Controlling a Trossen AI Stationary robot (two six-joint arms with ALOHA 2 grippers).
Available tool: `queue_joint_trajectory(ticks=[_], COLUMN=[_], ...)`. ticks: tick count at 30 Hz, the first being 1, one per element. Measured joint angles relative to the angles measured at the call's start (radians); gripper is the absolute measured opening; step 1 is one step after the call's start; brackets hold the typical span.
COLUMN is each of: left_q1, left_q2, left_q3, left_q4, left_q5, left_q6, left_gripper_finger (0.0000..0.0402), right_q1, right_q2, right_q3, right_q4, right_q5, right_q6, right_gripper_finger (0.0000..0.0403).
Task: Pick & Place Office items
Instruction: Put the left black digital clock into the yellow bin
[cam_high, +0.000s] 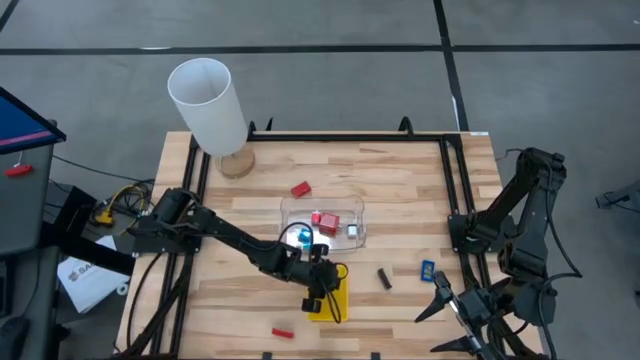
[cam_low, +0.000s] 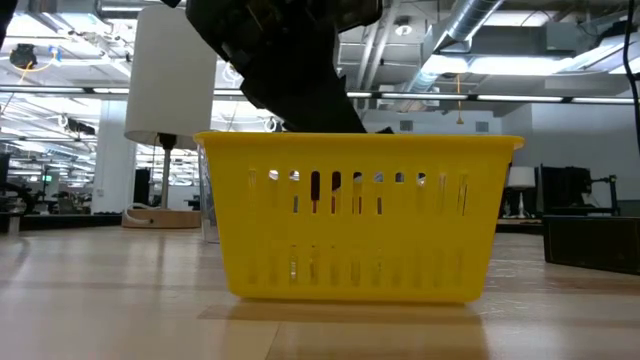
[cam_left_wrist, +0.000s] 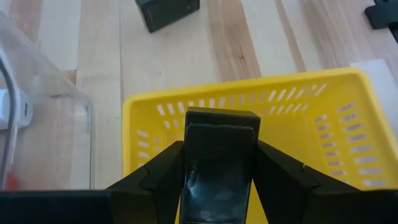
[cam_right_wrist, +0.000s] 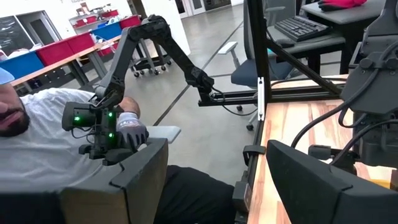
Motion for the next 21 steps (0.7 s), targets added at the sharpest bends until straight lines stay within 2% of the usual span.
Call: queue_joint_trajectory(ticks=[21], left_q1=[0.000], left_q2=[0.000], left_q3=[0.000], left_q4=[-0.010], left_q5=[0.001], left_q6=[0.002], left_gripper_finger=[0.0174], right_q1=[0.010], right_q2=[0.000], right_q3=[0.000], right_q4=[0.000], right_q5=[-0.002], right_q6=[0.000], right_gripper_finger=[0.0265])
